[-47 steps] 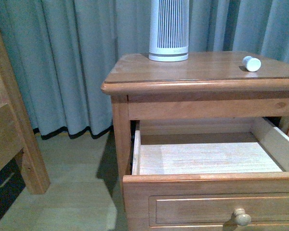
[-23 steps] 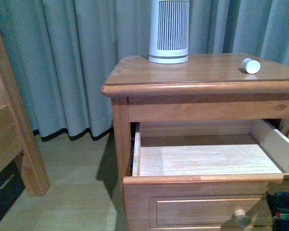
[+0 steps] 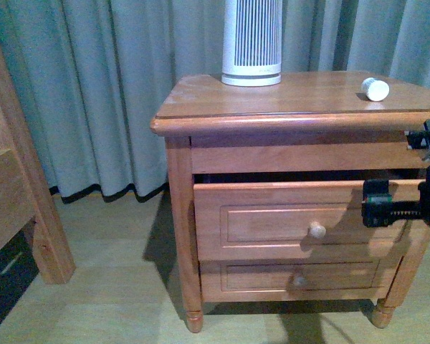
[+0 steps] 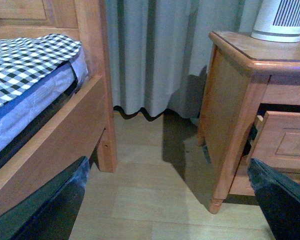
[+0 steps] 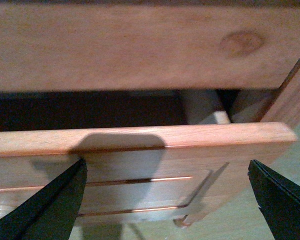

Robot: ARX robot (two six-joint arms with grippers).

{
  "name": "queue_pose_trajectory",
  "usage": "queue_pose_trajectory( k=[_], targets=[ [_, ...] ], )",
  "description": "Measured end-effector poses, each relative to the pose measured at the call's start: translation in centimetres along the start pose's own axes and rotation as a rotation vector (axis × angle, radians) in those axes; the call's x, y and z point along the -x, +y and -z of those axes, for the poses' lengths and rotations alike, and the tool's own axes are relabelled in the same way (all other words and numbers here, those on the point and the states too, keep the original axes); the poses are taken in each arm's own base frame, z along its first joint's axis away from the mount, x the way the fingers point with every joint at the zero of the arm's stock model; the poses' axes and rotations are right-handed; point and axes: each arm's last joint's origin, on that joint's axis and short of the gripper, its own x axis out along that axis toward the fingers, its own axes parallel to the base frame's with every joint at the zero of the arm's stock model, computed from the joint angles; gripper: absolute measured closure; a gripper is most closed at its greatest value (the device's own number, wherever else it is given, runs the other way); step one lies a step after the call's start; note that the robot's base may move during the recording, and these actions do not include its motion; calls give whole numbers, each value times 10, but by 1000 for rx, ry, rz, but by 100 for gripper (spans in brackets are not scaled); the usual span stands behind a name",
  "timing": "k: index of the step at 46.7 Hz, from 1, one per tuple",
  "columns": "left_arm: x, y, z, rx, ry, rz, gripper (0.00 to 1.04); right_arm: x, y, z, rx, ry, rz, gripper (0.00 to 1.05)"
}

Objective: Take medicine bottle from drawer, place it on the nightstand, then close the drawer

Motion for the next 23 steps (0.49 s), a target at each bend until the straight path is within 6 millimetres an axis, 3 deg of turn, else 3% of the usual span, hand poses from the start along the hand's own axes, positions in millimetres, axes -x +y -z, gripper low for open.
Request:
queue_pose_trajectory(
  k=[10, 23],
  targets=[
    [0, 0, 0, 0, 0, 0, 7, -28, -13, -15, 23, 34, 45, 7],
    [0, 0, 0, 0, 0, 0, 7, -22, -12, -9, 11, 56, 34, 7]
  ],
)
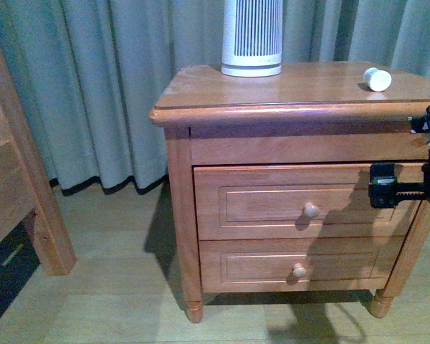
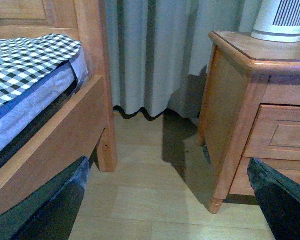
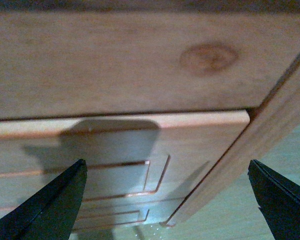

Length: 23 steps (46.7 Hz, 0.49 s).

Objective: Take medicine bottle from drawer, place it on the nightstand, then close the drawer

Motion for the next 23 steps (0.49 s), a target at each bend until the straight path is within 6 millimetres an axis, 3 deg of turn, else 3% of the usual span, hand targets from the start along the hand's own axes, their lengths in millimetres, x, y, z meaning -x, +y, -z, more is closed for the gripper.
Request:
queue_pose_trajectory(
  k=[4, 8, 16, 23],
  targets=[
    [0, 0, 0, 0, 0, 0, 7, 20, 0, 5, -26, 20, -9, 7],
    [0, 0, 0, 0, 0, 0, 7, 56, -4, 0, -47, 20, -15, 7],
    [0, 0, 0, 0, 0, 0, 7, 157, -36, -5, -106, -19, -63, 7],
    [0, 0, 0, 0, 0, 0, 7, 222, -57, 4, -163, -70, -101, 7]
  ],
)
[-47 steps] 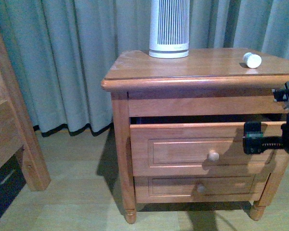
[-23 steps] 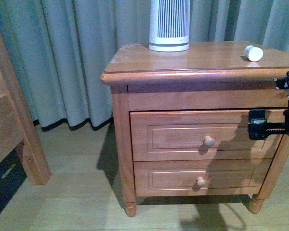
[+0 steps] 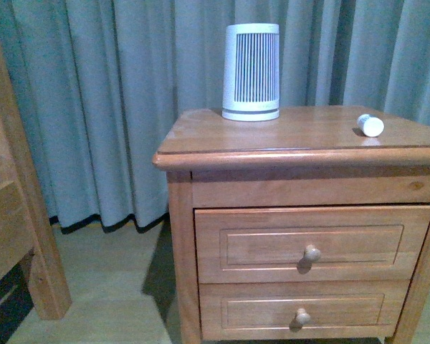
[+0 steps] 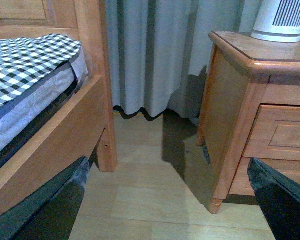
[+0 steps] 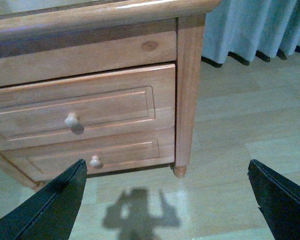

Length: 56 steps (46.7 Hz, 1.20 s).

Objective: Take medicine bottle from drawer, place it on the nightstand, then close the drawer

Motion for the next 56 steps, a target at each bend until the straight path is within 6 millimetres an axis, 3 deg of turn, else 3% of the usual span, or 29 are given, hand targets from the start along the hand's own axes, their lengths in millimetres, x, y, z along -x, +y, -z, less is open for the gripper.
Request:
queue_pose_trajectory(
  k=[8, 14, 30, 35, 38, 43, 51, 56],
  targets=[
    [0, 0, 0, 0, 0, 0, 7, 55, -10, 9, -38, -28, -2, 7],
    [0, 0, 0, 0, 0, 0, 7, 85, -8, 12, -59, -90, 6, 7],
    [0, 0, 0, 0, 0, 0, 7, 91, 2, 21, -54, -123, -41, 8],
    [0, 0, 0, 0, 0, 0, 7, 91, 11, 28, 67, -251, -128, 30],
    [0, 0, 0, 0, 0, 0, 7, 92, 12, 28, 96, -259, -140, 45],
    [0, 0, 0, 0, 0, 0, 7, 92, 12, 28, 106, -262, -140, 61],
    [0, 0, 0, 0, 0, 0, 7, 92, 12, 28, 119, -262, -139, 102],
    [0, 0, 0, 0, 0, 0, 7, 92, 12, 28, 121, -263, -139, 102]
  ],
)
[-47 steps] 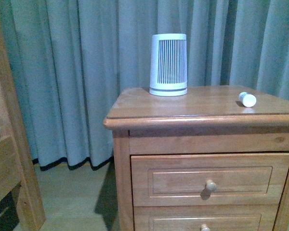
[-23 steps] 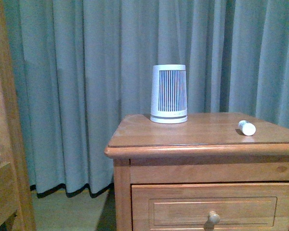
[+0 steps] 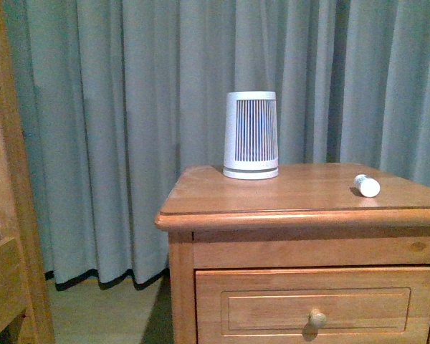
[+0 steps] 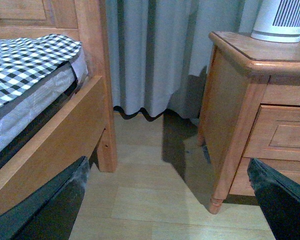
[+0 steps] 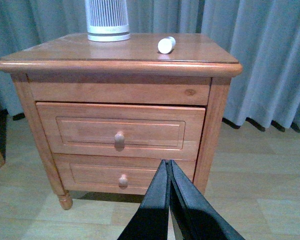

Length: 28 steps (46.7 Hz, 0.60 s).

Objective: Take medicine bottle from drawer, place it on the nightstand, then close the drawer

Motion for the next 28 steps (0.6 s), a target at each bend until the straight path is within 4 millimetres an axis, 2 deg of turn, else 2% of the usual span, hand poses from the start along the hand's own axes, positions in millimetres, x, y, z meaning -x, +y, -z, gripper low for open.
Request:
queue_pose_trajectory(
  k=[28],
  targets=[
    [0, 0, 0, 0, 0, 0, 7, 0, 0, 0, 0, 0, 0, 102]
  ],
)
